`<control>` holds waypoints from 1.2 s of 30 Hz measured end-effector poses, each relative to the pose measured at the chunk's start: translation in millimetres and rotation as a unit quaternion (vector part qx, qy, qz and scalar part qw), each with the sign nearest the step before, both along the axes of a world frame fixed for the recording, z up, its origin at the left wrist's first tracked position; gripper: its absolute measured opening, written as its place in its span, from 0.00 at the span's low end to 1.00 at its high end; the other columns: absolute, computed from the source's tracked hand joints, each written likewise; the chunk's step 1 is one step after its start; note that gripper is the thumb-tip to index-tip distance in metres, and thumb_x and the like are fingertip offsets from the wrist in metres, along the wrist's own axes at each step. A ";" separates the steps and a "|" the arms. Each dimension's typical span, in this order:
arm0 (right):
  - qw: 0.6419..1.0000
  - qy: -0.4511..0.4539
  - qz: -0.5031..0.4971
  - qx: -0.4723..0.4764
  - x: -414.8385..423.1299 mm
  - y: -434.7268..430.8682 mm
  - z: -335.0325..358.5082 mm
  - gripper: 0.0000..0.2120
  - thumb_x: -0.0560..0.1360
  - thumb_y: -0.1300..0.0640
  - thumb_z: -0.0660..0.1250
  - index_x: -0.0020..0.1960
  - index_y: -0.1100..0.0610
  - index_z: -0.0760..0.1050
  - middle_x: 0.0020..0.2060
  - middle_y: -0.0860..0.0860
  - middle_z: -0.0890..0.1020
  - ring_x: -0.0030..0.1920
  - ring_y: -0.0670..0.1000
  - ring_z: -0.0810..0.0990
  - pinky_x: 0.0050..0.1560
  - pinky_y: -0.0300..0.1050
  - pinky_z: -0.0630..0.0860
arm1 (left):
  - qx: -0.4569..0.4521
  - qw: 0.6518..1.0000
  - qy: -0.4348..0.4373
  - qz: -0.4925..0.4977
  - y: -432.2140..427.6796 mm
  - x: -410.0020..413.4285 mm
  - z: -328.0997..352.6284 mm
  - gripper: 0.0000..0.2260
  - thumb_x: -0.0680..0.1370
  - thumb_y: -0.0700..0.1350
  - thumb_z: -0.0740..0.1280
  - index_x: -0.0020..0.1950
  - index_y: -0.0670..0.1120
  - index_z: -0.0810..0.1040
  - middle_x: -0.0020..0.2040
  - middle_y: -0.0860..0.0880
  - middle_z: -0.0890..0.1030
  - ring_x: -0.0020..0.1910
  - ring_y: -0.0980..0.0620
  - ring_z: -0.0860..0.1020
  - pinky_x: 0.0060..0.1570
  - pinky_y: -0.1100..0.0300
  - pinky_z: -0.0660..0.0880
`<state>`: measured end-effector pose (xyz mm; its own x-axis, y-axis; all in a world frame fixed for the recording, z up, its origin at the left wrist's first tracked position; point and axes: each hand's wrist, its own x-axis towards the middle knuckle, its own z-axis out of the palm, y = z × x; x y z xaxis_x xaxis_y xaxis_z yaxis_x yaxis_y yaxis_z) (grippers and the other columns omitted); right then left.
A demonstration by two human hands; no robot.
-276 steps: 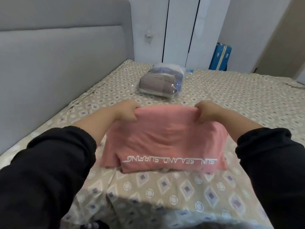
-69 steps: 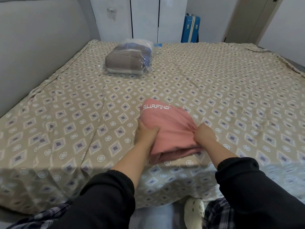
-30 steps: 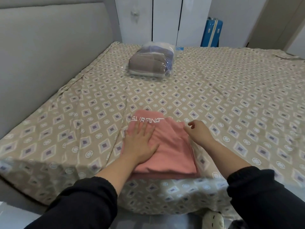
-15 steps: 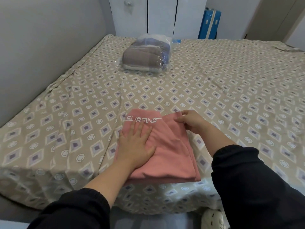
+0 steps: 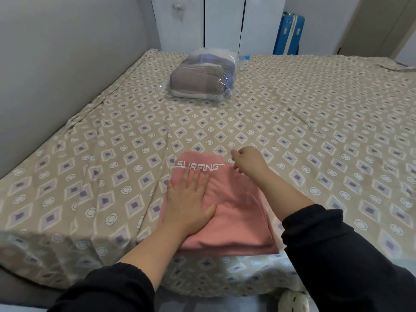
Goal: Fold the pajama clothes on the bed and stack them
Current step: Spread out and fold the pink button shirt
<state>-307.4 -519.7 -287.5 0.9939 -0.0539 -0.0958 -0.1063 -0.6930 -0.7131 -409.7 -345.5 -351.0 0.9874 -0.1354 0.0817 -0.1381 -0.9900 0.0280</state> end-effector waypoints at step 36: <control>0.904 0.330 0.073 0.263 -6.8 -19.7 19.9 0.05 0.73 0.67 0.66 0.41 0.60 0.74 0.34 0.54 0.75 0.35 0.50 0.75 0.39 0.41 0.77 | -0.125 0.992 -0.024 -0.001 8.6 -3.4 7.8 0.35 0.72 0.62 0.40 0.78 0.56 0.54 0.79 0.57 0.53 0.77 0.57 0.46 0.73 0.46 0.47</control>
<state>-314.3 -539.4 -267.6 0.7046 0.2984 -0.6439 -0.5631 -0.3171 -0.7631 -413.1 -336.9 -343.2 0.9812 -0.1076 0.1603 -0.1480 -0.9525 0.2662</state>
